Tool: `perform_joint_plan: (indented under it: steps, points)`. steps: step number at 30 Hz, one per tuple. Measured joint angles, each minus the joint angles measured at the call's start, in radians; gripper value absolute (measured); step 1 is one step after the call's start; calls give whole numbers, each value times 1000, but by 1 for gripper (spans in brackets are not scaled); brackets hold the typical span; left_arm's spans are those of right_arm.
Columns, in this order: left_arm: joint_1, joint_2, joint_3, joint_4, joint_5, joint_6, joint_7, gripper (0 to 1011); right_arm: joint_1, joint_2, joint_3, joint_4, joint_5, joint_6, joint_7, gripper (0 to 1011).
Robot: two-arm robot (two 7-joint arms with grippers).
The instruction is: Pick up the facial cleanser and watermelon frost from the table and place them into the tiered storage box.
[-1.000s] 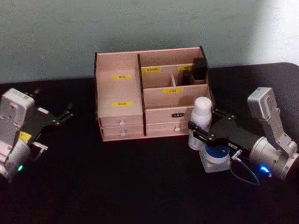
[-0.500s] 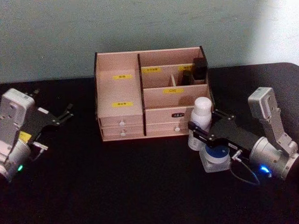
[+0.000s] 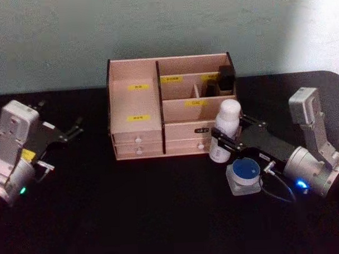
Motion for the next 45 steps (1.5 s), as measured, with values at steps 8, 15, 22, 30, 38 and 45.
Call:
perform_joint_plan:
  steps: [8, 15, 22, 30, 38, 45]
  points:
    - [0, 0, 0, 0, 0, 0, 0, 1001, -1, 23, 4, -59, 48, 18, 25, 592]
    - [0, 0, 0, 0, 0, 0, 0, 1001, -1, 45, 4, -111, 97, 35, 48, 592]
    - [0, 0, 0, 0, 0, 0, 0, 1001, 13, 58, -2, -135, 126, 43, 54, 592]
    - [0, 0, 0, 0, 0, 0, 0, 1001, 55, 57, -18, -133, 139, 46, 38, 592]
    - [0, 0, 0, 0, 0, 0, 0, 1001, 112, 37, -40, -84, 118, 44, 11, 592]
    - [0, 0, 0, 0, 0, 0, 0, 1001, 160, 15, -55, -25, 98, 41, 4, 592]
